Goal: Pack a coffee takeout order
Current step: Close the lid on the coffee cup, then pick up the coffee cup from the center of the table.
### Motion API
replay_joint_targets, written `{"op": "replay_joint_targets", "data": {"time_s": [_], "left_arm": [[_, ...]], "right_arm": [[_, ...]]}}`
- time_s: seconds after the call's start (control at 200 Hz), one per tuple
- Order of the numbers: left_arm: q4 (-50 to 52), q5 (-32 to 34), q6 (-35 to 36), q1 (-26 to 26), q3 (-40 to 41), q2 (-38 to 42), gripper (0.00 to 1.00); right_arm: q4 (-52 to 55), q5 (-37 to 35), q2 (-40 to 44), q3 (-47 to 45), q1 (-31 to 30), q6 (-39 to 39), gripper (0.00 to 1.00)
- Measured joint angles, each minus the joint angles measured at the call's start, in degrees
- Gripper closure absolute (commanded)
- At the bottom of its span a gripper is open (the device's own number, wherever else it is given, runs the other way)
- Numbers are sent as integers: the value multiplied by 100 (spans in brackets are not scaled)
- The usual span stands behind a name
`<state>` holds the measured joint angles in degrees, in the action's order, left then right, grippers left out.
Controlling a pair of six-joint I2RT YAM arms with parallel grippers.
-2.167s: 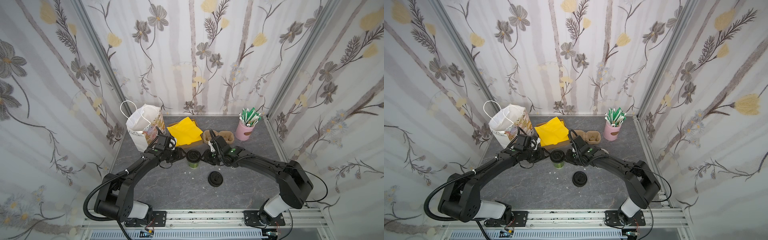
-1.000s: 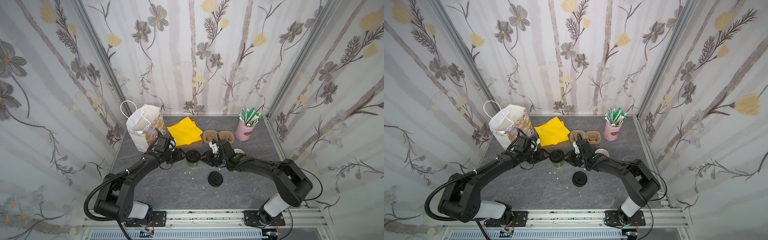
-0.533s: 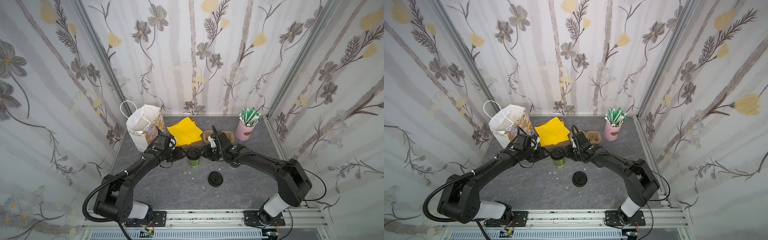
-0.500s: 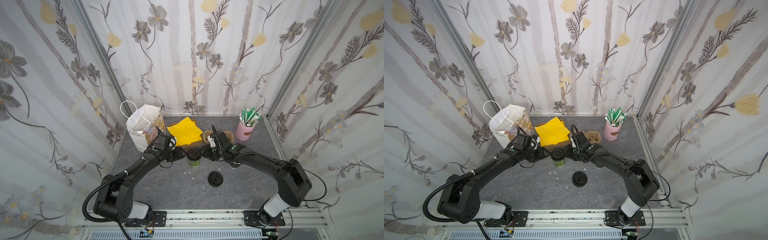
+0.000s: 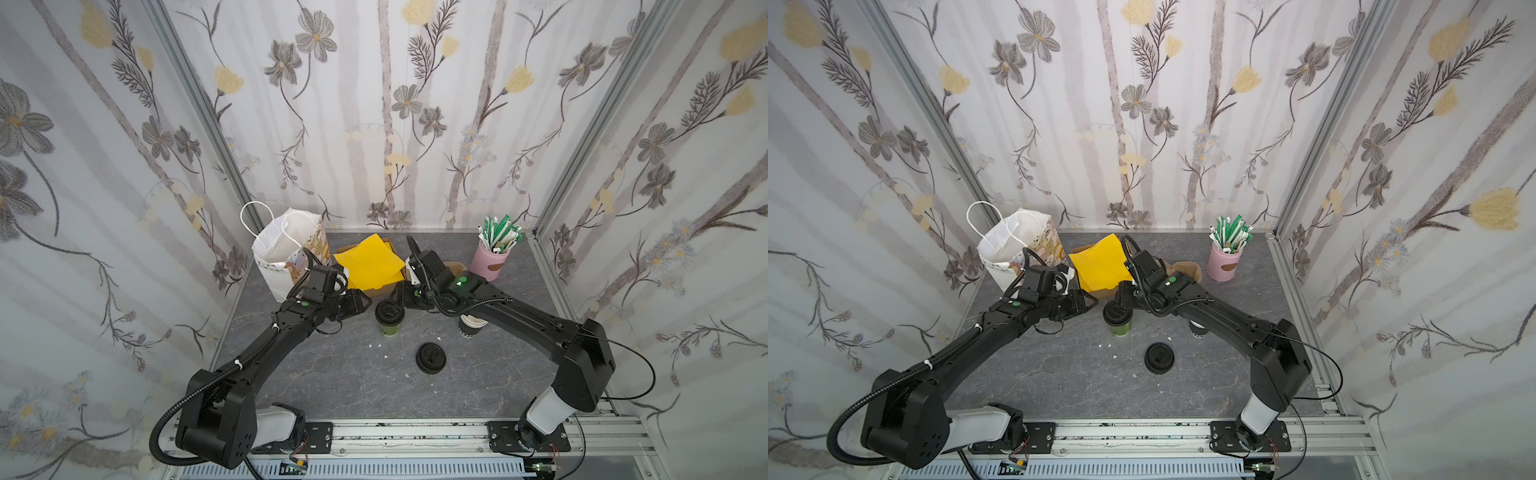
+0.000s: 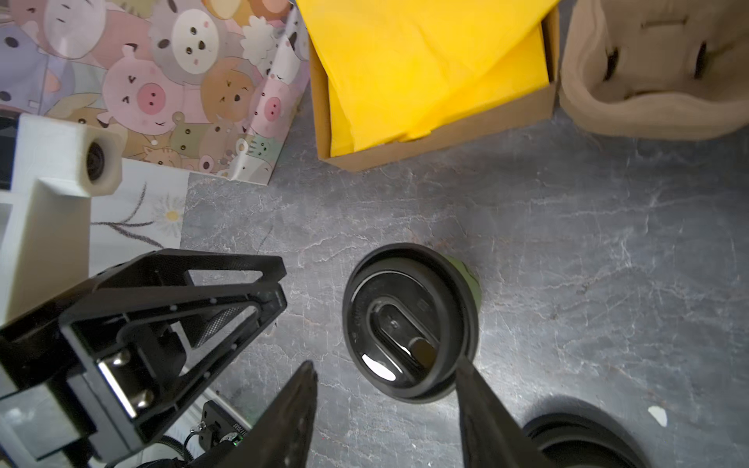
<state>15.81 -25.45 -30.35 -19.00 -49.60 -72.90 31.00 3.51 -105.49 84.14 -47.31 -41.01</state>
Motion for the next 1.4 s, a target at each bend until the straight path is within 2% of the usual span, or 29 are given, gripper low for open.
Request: {"op": "replay_joint_targets", "data": {"time_s": [0.17, 0.37, 1.124, 1.399], "left_arm": [[-9, 516, -184, 48, 59, 573, 43], [28, 774, -269, 85, 258, 848, 43], [52, 828, -286, 105, 352, 955, 42], [52, 828, -284, 105, 352, 951, 42]], "right_arm": [[800, -476, -695, 1064, -330, 459, 33], [1421, -894, -1106, 1543, -415, 726, 27], [1996, -951, -1915, 2041, -538, 1178, 27], [2061, -1244, -2024, 2120, -649, 1351, 25]]}}
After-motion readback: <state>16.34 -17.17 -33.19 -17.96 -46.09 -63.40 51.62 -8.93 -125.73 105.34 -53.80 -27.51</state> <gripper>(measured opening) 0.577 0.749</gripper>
